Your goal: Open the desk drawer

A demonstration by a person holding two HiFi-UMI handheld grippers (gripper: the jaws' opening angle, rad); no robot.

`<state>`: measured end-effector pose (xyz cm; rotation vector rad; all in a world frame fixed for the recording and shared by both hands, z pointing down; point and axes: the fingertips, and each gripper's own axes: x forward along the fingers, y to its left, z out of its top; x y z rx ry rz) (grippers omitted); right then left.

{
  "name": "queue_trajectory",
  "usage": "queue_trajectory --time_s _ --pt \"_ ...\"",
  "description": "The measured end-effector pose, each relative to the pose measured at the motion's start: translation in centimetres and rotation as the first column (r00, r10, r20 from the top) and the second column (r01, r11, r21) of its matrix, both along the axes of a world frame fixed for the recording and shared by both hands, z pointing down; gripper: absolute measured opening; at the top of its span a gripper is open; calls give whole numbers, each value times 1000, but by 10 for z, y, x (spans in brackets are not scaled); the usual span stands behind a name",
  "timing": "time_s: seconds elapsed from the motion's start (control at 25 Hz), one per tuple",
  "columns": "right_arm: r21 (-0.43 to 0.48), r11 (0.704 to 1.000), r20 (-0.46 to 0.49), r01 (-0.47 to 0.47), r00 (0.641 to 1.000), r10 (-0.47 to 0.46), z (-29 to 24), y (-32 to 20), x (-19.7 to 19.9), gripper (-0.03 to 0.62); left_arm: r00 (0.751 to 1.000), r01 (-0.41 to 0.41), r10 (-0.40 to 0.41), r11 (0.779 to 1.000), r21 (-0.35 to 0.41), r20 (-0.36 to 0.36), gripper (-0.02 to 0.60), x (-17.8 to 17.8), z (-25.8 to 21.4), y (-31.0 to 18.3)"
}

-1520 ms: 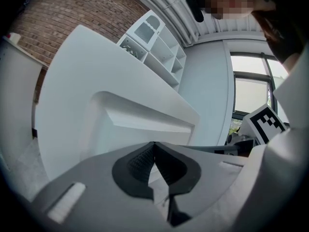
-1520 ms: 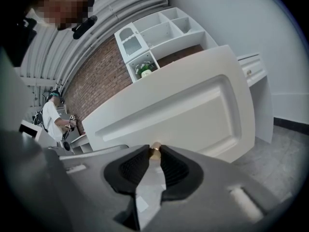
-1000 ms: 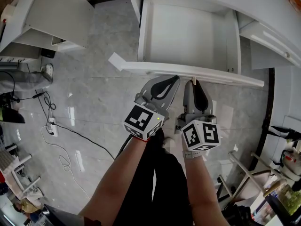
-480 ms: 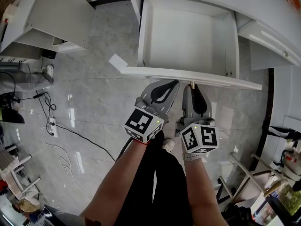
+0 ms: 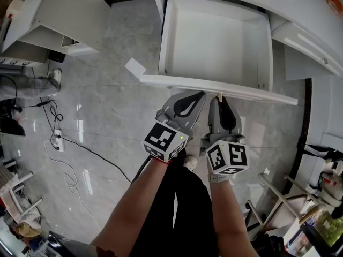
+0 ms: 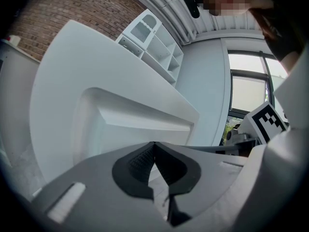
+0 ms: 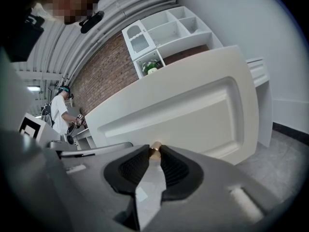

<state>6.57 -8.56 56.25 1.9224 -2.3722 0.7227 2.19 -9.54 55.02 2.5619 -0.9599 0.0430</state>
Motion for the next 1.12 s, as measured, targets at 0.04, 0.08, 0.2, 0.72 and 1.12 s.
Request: queue_trajectory --time_s 0.04,0.08,0.2,0.72,1.12 --pt "-1 1000 -1 2 1000 -2 0 1 -1 71 1000 4 -4 1000 0 -3 3 -1 -1 1" --pt "-3 1000 -2 4 1000 -4 0 1 -2 71 1000 10 -10 1000 0 -6 3 -3 -1 1" --pt "-4 1000 -3 2 1000 -2 0 2 -2 71 1000 23 -23 1000 2 -8 3 -6 -2 2" --pt "-22 1000 -23 6 1000 -7 -1 4 2 77 999 36 -36 999 8 -7 5 -14 -12 4" --pt "52 997 -25 62 998 -60 -21 23 18 47 998 70 -70 997 16 2 3 -24 -18 14"
